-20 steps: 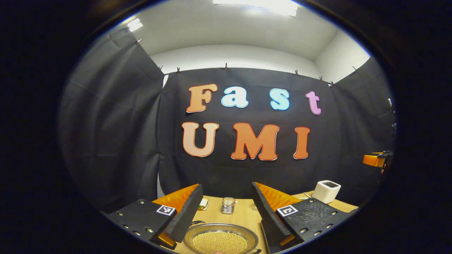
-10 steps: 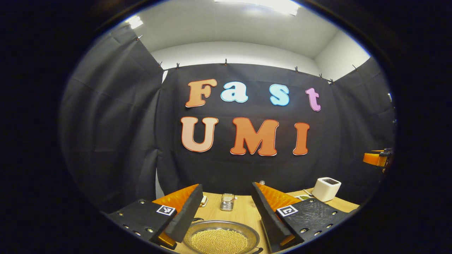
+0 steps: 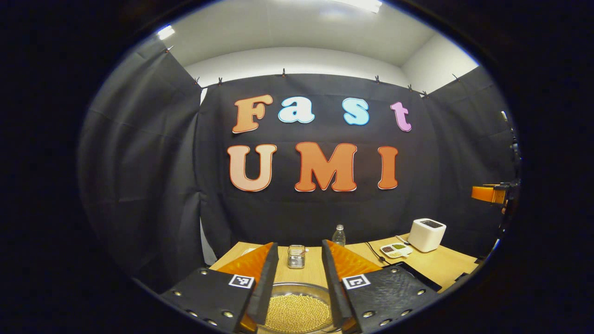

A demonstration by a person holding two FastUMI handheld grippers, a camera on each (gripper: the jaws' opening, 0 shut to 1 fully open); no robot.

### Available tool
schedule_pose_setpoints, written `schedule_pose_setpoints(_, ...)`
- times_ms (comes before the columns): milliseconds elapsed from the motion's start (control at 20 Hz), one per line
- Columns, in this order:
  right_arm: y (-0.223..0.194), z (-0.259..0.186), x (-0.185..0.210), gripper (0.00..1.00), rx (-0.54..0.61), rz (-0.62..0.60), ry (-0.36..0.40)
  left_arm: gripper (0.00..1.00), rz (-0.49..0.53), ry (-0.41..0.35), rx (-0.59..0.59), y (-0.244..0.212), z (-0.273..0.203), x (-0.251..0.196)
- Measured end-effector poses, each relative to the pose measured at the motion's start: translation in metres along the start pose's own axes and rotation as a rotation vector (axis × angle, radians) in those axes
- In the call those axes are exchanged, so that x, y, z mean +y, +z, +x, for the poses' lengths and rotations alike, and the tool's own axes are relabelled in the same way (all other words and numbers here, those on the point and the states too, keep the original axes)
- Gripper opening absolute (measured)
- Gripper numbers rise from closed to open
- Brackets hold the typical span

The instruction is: First push the handle of the pot to place it horizontally, then grasp the pot with both hands and set it on the induction cooktop.

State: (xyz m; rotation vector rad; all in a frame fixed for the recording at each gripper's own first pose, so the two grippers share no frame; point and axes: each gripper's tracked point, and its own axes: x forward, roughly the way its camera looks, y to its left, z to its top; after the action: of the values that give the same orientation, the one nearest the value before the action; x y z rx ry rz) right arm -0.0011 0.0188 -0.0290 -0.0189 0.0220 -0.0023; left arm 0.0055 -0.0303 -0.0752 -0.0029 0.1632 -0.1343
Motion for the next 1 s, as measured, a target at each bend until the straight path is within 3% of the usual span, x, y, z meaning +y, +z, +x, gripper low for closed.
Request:
schedule_pose_setpoints(50, 0.000, -0.001, -0.001, 0.95, -0.003, 0.000, -0.002, 0.42, -0.003, -0.008, 0.013, -0.006, 0.000, -0.002)
schedule_pose_setpoints(100, 0.001, -0.001, -0.002, 0.95, -0.005, 0.000, -0.003, 0.38, -0.011, -0.022, 0.029, -0.012, -0.001, -0.007)
schedule_pose_setpoints(150, 0.000, -0.002, -0.003, 0.95, -0.006, 0.001, -0.006, 0.27, -0.015, -0.039, 0.049, -0.020, -0.002, -0.012)
schedule_pose_setpoints(200, 0.000, -0.002, -0.004, 0.95, -0.007, 0.001, -0.008, 0.24, -0.017, -0.054, 0.063, -0.026, -0.004, -0.016)
schedule_pose_setpoints(300, -0.003, -0.002, -0.005, 0.95, -0.004, 0.002, -0.011, 0.05, -0.017, -0.073, 0.097, -0.042, -0.009, -0.018)
schedule_pose_setpoints(400, -0.006, -0.002, -0.004, 0.95, 0.003, 0.008, -0.006, 0.05, -0.020, -0.076, 0.120, -0.053, -0.010, -0.018)
schedule_pose_setpoints(450, -0.009, -0.002, -0.004, 0.99, 0.008, 0.009, -0.003, 0.04, -0.022, -0.077, 0.136, -0.061, -0.013, -0.017)
schedule_pose_setpoints(550, -0.011, -0.003, -0.004, 0.95, 0.013, 0.010, -0.004, 0.03, -0.035, -0.077, 0.177, -0.081, -0.021, -0.013)
schedule_pose_setpoints(950, -0.019, -0.005, -0.003, 0.95, 0.020, 0.035, 0.003, 0.03, -0.096, -0.104, 0.369, -0.167, -0.052, -0.017)
schedule_pose_setpoints(1000, -0.019, -0.005, -0.003, 0.99, 0.021, 0.036, 0.002, 0.04, -0.085, -0.100, 0.386, -0.176, -0.056, -0.017)
